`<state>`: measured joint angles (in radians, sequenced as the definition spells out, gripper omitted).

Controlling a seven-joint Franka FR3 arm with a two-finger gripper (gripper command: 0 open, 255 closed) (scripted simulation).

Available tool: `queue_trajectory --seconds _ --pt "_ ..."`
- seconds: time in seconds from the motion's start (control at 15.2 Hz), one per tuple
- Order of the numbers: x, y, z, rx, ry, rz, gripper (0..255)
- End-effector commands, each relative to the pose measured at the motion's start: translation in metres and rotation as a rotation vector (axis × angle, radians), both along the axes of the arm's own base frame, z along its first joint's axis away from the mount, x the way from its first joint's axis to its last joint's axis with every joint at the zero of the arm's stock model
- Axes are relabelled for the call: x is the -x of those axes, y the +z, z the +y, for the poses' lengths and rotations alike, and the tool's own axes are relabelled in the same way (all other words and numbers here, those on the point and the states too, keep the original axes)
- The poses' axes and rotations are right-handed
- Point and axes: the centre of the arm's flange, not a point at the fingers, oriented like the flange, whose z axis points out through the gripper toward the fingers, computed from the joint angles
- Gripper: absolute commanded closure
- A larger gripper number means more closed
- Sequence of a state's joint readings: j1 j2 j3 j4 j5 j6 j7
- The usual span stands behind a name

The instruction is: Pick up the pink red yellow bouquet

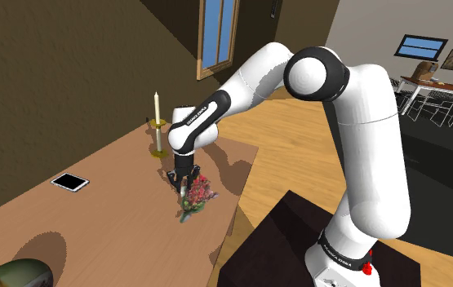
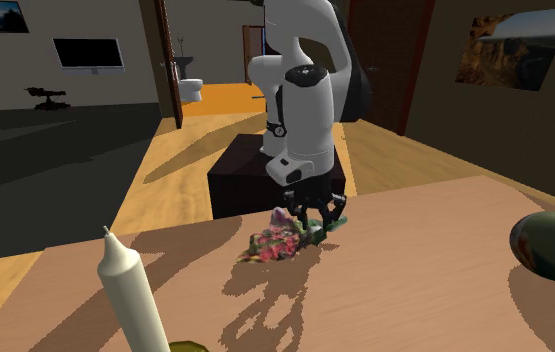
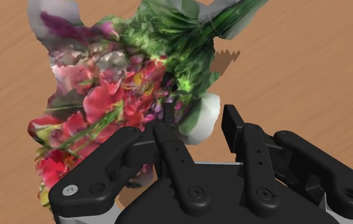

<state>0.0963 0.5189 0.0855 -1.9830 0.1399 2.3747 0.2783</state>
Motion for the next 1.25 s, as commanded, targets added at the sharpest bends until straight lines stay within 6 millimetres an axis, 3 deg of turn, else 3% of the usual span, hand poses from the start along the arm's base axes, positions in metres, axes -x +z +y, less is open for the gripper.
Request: queue_trajectory --seconds 0.0,1.06,1.19 --pt "0.001 -0.001 0.0 0.0 0.0 0.002 255" --pt "0.0 0.079 -0.001 0.0 0.0 0.002 255" --pt "0.0 0.079 -0.001 0.0 0.0 0.002 255"
